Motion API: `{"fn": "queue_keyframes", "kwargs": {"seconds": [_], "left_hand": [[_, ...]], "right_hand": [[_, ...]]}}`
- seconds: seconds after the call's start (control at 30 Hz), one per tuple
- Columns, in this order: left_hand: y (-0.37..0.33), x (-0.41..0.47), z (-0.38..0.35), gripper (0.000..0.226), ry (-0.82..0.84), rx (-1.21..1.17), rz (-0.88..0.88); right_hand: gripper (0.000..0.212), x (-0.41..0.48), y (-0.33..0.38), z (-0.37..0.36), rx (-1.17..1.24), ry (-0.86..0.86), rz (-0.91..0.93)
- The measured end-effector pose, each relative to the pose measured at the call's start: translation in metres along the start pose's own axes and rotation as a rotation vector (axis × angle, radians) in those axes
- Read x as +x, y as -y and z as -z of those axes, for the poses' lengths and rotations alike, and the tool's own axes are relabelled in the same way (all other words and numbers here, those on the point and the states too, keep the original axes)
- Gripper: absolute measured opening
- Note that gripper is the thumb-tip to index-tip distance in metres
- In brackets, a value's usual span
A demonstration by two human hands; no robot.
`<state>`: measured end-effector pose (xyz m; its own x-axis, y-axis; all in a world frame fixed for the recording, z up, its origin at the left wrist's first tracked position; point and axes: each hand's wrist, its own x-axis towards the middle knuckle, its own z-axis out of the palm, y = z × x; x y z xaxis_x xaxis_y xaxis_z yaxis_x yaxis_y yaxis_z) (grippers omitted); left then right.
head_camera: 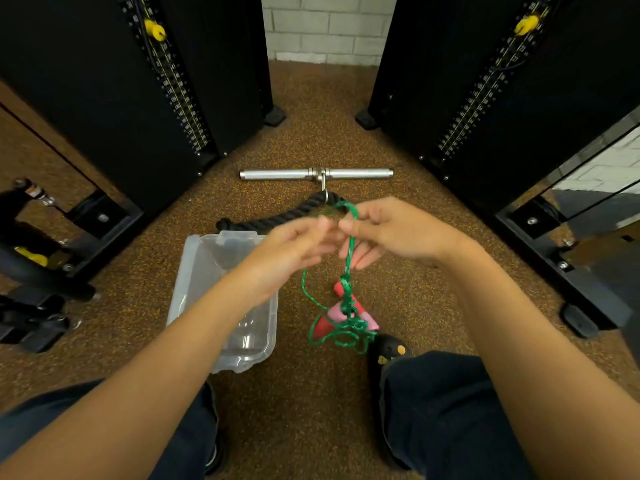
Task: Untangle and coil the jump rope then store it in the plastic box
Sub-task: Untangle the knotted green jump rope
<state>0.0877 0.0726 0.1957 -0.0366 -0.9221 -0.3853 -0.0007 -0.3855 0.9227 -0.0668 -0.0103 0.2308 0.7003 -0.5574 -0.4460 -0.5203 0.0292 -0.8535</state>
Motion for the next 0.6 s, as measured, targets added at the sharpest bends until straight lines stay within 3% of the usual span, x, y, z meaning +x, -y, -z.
{"fn": "queue_keyframes", "kwargs": {"seconds": [0.1,0.3,0.4,0.6], "left_hand": [[0.014,-0.004,-0.01,0.057,0.2,0.256,0.135],[0.018,-0.003,-0.008,0.043,0.269,0.33,0.114],[0.019,-0.001,-0.007,0.019,0.245,0.328,0.073],[0.016,0.001,-0.005,0.026,0.107,0.309,0.071]], "right_hand": [[0.019,-0.003,0.007,0.005,0.2,-0.072,0.07],[0.02,-0.004,0.011,0.011,0.494,-0.259,0.121],[0.02,-0.004,0.01,0.016,0.612,-0.389,0.136],[0.022,-0.001,0.006,0.018,0.8,-0.569,0.135]]}}
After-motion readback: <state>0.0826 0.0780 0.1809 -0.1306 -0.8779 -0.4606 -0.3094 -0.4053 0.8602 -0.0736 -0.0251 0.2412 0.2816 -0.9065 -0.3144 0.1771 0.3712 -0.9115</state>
